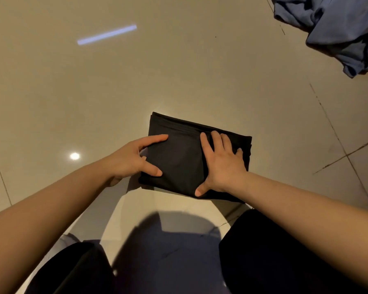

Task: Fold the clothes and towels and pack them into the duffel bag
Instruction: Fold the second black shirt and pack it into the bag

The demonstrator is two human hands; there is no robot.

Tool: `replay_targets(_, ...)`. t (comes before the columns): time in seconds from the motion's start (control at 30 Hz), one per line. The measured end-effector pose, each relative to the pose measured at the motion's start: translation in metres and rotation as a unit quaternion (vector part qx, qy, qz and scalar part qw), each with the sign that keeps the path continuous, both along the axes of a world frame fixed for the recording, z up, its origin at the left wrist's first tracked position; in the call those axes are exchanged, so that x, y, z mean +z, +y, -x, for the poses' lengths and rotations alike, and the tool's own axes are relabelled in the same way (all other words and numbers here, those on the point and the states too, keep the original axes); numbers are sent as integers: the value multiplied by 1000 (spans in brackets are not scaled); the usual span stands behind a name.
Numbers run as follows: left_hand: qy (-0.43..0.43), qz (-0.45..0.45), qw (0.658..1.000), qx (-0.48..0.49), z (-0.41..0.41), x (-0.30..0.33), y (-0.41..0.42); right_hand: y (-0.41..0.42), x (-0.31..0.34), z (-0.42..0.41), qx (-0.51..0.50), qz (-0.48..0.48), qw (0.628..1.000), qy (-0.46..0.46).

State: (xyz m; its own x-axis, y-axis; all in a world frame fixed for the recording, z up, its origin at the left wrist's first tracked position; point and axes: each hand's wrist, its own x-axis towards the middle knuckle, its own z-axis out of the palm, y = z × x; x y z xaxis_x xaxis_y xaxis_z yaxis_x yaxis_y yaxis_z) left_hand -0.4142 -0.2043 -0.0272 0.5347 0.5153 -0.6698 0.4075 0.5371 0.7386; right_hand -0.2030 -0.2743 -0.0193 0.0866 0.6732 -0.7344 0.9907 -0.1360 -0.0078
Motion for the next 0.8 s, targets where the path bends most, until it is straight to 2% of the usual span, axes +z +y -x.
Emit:
replay_targets(0.17, -12, -78, 996, 44, 0, -1, -4, 18, 1, 4, 29, 8, 999, -35)
replay_targets(0.33, 73, -172, 982, -32, 14, 5, 4, 39, 0, 12, 52, 2, 998, -32)
replay_targets(0.4, 90, -185, 978, -32, 16, 15, 11, 43, -1, 14, 64, -35, 997, 7)
replay_targets(0.5, 126, -251, 959, -46, 7, 34, 23, 39, 5, 6, 62, -160, 979, 111)
replay_targets(0.57, 157, -306, 936, -74, -7, 44, 24, 31, 9, -7, -4, -226, 957, 183)
replay_targets(0.63, 143, -325, 931, -81, -29, 49, 16, 22, 11, -19, -189, -213, 921, 266)
replay_targets(0.67, 120, -326, 935, -76, -43, 49, 9, 18, 12, -23, -311, -176, 879, 316)
replay_targets(0.73, 58, -313, 945, -80, -67, 41, -10, 14, 11, -32, -512, -118, 756, 390)
replay_targets(0.77, 31, -302, 948, -100, -78, 35, -20, 13, 12, -36, -561, -106, 713, 408)
replay_targets(0.8, 17, -292, 947, -133, -86, 28, -27, 13, 13, -39, -585, -104, 688, 417)
